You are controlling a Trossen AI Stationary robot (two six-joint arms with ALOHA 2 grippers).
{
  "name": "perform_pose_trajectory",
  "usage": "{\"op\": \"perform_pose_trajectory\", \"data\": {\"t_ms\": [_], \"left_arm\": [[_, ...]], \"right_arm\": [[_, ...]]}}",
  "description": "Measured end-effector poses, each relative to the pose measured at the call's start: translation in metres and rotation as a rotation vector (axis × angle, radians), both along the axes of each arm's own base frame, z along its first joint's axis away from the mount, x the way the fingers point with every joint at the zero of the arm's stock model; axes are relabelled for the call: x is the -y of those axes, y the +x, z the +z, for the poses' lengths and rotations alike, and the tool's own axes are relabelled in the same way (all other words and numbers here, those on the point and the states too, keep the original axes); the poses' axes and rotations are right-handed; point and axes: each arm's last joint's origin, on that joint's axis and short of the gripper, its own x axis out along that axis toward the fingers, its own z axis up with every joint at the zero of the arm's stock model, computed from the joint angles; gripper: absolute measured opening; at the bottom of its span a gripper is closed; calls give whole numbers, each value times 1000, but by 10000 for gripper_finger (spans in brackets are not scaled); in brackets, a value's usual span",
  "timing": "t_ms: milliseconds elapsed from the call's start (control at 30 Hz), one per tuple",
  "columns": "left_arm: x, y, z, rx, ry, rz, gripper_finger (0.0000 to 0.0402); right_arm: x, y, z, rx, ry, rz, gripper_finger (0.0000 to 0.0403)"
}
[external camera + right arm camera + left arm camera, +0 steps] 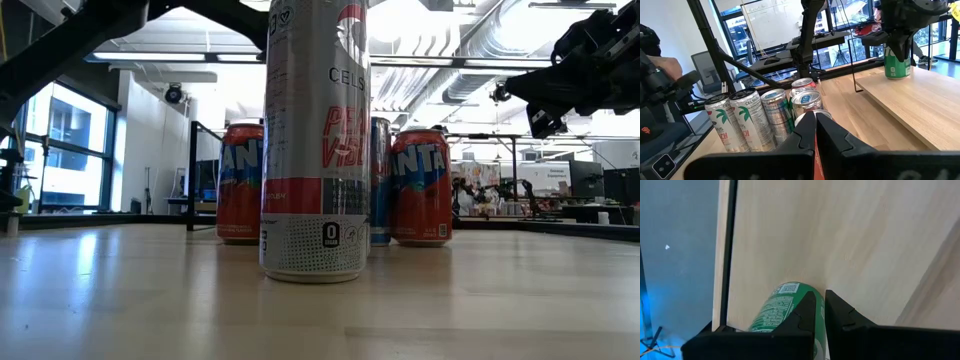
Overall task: Place canned beverage on shelf
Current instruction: Put the left green soda can on the shelf
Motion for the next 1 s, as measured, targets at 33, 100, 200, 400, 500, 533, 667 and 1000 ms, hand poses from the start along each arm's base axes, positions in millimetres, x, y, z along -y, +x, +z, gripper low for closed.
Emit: {"op": "perform_pose_trajectory", "data": {"t_ms": [33,100,200,400,500,533,667,1000], "left_arm": [[-2,-1,0,0,0,6,0],[-7,-5,0,-2,-1,19,0],[-13,-11,0,-16,-10,39,0],[-21,-17,1,-12,-8,62,0],[-23,-19,1,-12,-8,68,0],[-23,-19,1,-12,-8,70,0],[-24,-21,1,-18,-12,75,0],[-21,-25,14,10,6,83,0]], "right_arm": [[0,0,0,0,0,0,0],[0,0,0,0,0,0,0],[0,0,0,0,0,0,0],[0,0,0,0,0,0,0],[0,0,0,0,0,0,0],[0,0,0,0,0,0,0],[0,0,0,0,0,0,0],[0,0,0,0,0,0,0]]}}
